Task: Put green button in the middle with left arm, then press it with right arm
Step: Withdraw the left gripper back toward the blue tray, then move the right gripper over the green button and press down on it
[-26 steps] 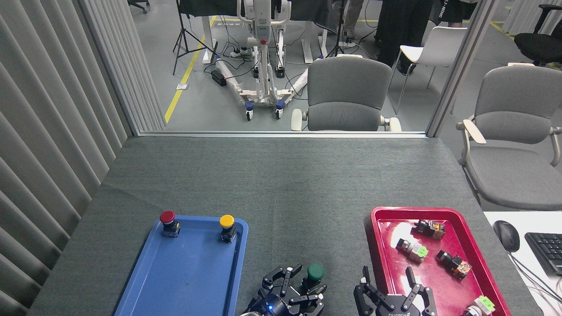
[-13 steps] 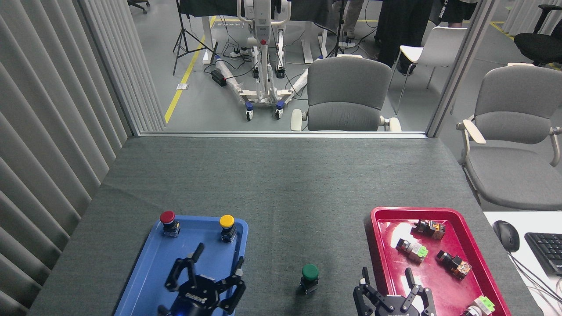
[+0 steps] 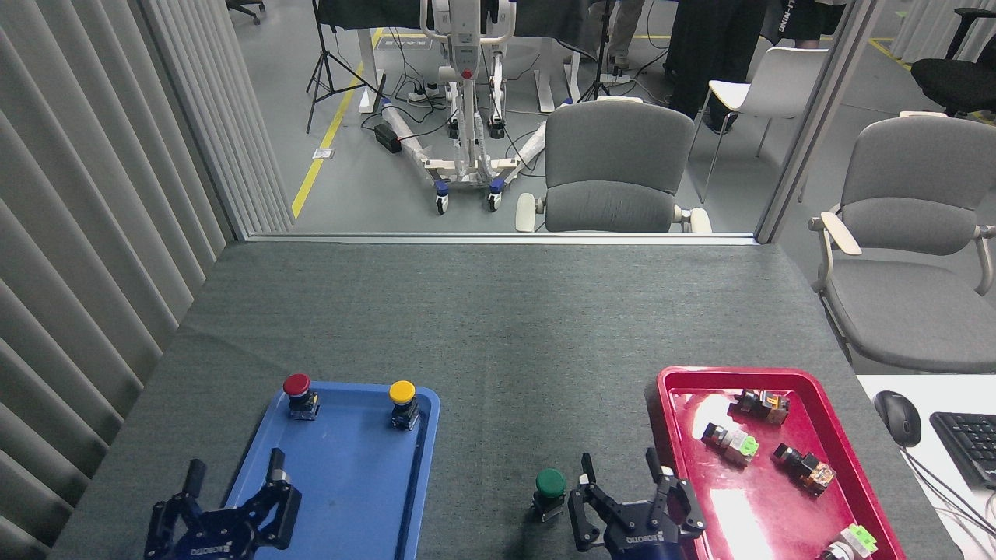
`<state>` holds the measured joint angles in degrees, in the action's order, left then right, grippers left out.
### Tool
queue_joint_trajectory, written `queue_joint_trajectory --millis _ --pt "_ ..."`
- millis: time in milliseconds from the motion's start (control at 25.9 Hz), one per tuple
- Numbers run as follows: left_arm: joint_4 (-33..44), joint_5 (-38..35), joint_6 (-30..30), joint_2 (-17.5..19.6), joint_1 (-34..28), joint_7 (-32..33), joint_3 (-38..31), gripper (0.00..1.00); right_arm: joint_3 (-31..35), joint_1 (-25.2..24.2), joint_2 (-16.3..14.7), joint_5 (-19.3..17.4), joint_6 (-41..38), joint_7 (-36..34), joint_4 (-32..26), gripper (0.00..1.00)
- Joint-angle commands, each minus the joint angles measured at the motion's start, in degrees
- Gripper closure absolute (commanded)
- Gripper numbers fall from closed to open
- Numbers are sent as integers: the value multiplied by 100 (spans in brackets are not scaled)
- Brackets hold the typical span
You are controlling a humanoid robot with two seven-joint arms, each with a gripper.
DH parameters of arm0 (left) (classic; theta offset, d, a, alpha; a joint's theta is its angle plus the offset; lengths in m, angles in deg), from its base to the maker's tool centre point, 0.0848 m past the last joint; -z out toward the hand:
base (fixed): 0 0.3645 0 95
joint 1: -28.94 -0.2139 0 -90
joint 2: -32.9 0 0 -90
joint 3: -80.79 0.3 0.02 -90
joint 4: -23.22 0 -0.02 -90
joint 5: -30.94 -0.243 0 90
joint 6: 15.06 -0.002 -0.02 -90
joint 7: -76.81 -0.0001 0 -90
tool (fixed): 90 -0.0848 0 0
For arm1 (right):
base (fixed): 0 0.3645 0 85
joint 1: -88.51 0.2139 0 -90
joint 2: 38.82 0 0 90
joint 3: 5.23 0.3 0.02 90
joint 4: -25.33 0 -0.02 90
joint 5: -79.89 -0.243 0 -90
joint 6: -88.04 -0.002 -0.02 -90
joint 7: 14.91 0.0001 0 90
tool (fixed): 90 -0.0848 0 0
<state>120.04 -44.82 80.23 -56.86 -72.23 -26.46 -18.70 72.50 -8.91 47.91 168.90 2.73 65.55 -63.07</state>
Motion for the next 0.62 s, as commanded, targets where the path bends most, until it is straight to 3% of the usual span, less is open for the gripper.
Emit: queue_joint_trajectory --millis 0,116,193,270,579 --pt "3 729 52 64 45 26 -176 0 -285 171 106 11 32 22 131 36" --pt "-32 492 245 169 168 26 -168 0 -443 303 159 37 -29 31 254 56" --pt "-23 -175 307 204 168 44 -168 0 -610 452 168 46 -21 31 508 68" --pt "-32 -615 307 222 141 97 -168 0 -707 513 168 55 -3 31 719 70" --pt "-67 -369 324 398 62 290 -159 0 -724 575 168 72 15 198 1089 75"
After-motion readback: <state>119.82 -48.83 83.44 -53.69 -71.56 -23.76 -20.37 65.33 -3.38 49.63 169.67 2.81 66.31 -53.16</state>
